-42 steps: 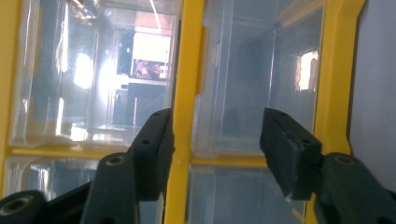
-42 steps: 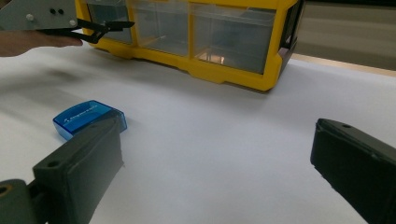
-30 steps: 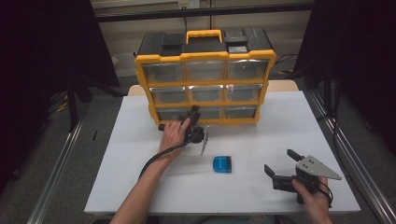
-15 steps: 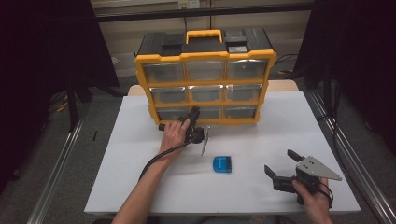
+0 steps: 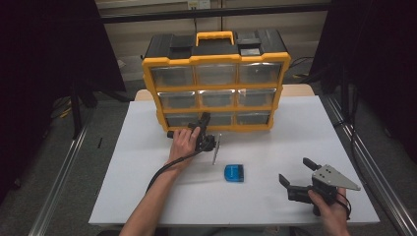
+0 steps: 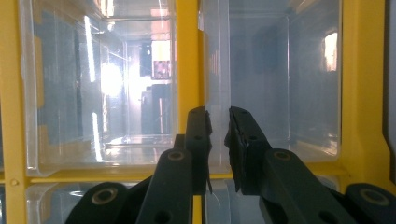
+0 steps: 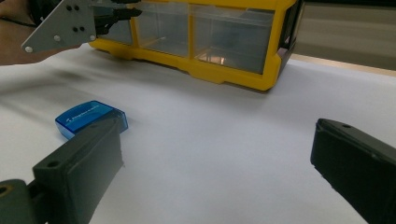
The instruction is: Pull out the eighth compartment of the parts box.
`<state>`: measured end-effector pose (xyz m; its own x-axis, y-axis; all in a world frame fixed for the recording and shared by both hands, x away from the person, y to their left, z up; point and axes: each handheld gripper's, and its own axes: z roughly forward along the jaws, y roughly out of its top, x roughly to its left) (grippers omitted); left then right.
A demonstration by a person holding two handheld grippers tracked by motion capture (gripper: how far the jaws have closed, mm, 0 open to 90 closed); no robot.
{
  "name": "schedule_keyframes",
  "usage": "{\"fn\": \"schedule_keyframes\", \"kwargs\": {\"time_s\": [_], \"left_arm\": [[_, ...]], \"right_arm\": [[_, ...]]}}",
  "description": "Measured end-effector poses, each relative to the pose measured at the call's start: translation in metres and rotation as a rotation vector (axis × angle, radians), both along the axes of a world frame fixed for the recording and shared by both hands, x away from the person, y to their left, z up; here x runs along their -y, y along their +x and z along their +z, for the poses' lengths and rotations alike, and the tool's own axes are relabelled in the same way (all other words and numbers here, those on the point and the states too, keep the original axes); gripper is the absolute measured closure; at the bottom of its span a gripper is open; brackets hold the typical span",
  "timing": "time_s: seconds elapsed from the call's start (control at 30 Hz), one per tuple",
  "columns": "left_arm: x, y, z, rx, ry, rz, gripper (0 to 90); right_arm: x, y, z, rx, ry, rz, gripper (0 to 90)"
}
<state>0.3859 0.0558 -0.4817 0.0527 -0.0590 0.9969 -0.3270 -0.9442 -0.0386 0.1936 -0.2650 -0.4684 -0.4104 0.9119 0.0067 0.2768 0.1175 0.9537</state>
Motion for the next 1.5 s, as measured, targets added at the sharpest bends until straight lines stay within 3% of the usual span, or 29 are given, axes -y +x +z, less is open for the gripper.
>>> {"fn": "schedule_keyframes", "kwargs": {"time_s": [0.07, 0.1, 0.23, 0.27, 0.3, 0.33, 0.4, 0.47, 0.57, 0.6, 0.63, 0.7, 0.73, 0.77, 0.93, 0.97, 1.0, 1.1, 1.13, 1.2, 1.23, 1.27, 1.33, 1.37, 1.4, 1.43, 1.47, 1.5], "left_arm": [[0.0, -0.001, 0.002, -0.021, 0.023, 0.017, 79.2], [-0.001, 0.001, 0.002, -0.004, 0.004, -0.02, 79.2], [-0.001, 0.0, 0.004, -0.033, 0.01, -0.001, 79.3], [-0.003, 0.001, 0.002, -0.026, -0.029, -0.023, 79.3], [-0.003, 0.002, 0.003, -0.024, -0.018, -0.032, 79.3], [-0.002, -0.001, 0.006, -0.05, 0.008, 0.011, 79.3], [-0.003, 0.0, 0.006, -0.033, -0.002, -0.018, 79.4], [-0.004, -0.001, 0.008, -0.044, 0.018, 0.004, 79.3], [-0.003, -0.001, 0.008, -0.032, 0.008, -0.017, 79.3], [-0.004, -0.002, 0.008, -0.045, 0.013, 0.0, 79.3], [-0.004, -0.001, 0.005, -0.056, -0.023, -0.015, 79.3], [-0.004, -0.002, 0.007, -0.026, -0.013, -0.028, 79.3], [-0.004, -0.003, 0.008, -0.043, 0.007, -0.011, 79.3], [-0.004, -0.003, 0.007, -0.047, -0.003, -0.015, 79.3], [-0.005, -0.006, 0.009, -0.041, 0.013, 0.001, 79.2], [-0.005, -0.006, 0.006, -0.04, -0.026, -0.014, 79.2], [-0.005, -0.008, 0.009, -0.031, 0.007, -0.013, 79.2], [-0.006, -0.008, 0.008, -0.04, -0.004, -0.021, 79.2], [-0.005, -0.009, 0.009, -0.045, 0.011, -0.007, 79.2], [-0.005, -0.01, 0.008, -0.027, -0.01, -0.022, 79.2], [-0.005, -0.011, 0.009, -0.047, 0.01, -0.011, 79.2], [-0.004, -0.009, 0.005, -0.047, -0.064, -0.065, 79.2], [-0.004, -0.01, 0.005, -0.051, -0.056, -0.058, 79.2], [-0.005, -0.012, 0.009, -0.041, 0.005, -0.028, 79.2], [-0.004, -0.01, 0.005, -0.058, -0.066, -0.075, 79.2], [-0.004, -0.01, 0.005, -0.058, -0.066, -0.075, 79.2], [-0.004, -0.013, 0.006, -0.054, -0.037, -0.048, 79.2], [-0.005, -0.013, 0.006, -0.062, -0.044, -0.048, 79.2]], "right_arm": [[0.0, 0.0, 0.0, 0.0, 0.0, 0.001, 2.0], [0.0, 0.0, 0.0, 0.0, -0.001, 0.001, 2.0], [0.0, 0.0, 0.0, -0.001, 0.0, -0.001, 2.0], [0.0, 0.0, 0.0, -0.001, 0.001, 0.001, 2.0], [0.0, 0.0, 0.0, -0.001, 0.001, 0.001, 2.0], [0.0, 0.001, 0.0, 0.0, 0.001, 0.001, 2.0], [0.0, 0.001, 0.0, 0.001, 0.001, 0.001, 2.0], [0.0, 0.001, 0.0, 0.001, 0.001, 0.001, 2.0], [0.0, 0.001, 0.0, 0.001, 0.001, 0.003, 2.0], [0.0, 0.001, 0.0, 0.001, 0.001, 0.004, 2.0], [0.0, 0.001, 0.0, 0.001, 0.001, 0.003, 2.0], [0.0, 0.001, 0.0, 0.002, 0.001, 0.001, 2.0], [0.0, 0.001, 0.0, 0.001, 0.001, 0.001, 2.0], [0.0, 0.001, 0.0, 0.002, 0.0, 0.003, 2.0], [0.0, 0.001, 0.0, 0.002, 0.0, 0.004, 2.0], [0.0, 0.001, 0.0, 0.002, 0.0, 0.003, 2.0], [0.0, 0.001, 0.0, 0.002, -0.001, 0.003, 2.0], [-0.001, 0.001, 0.0, 0.002, 0.002, 0.002, 2.0], [-0.001, 0.0, 0.0, 0.003, 0.002, 0.002, 2.0], [-0.001, 0.0, 0.0, 0.004, 0.001, 0.001, 2.0], [-0.001, 0.0, 0.0, 0.004, 0.001, 0.001, 2.0], [-0.001, 0.001, 0.0, 0.004, 0.001, 0.0, 2.0], [-0.001, 0.0, 0.0, 0.004, -0.001, 0.0, 2.0], [-0.001, 0.0, 0.0, 0.003, -0.002, 0.0, 2.0], [-0.001, 0.0, 0.0, 0.003, -0.001, 0.0, 2.0], [-0.001, 0.0, 0.0, 0.005, -0.001, 0.002, 2.0], [-0.001, 0.0, 0.0, 0.006, -0.002, 0.0, 2.0], [-0.001, 0.0, 0.0, 0.006, -0.002, 0.001, 2.0]]}}
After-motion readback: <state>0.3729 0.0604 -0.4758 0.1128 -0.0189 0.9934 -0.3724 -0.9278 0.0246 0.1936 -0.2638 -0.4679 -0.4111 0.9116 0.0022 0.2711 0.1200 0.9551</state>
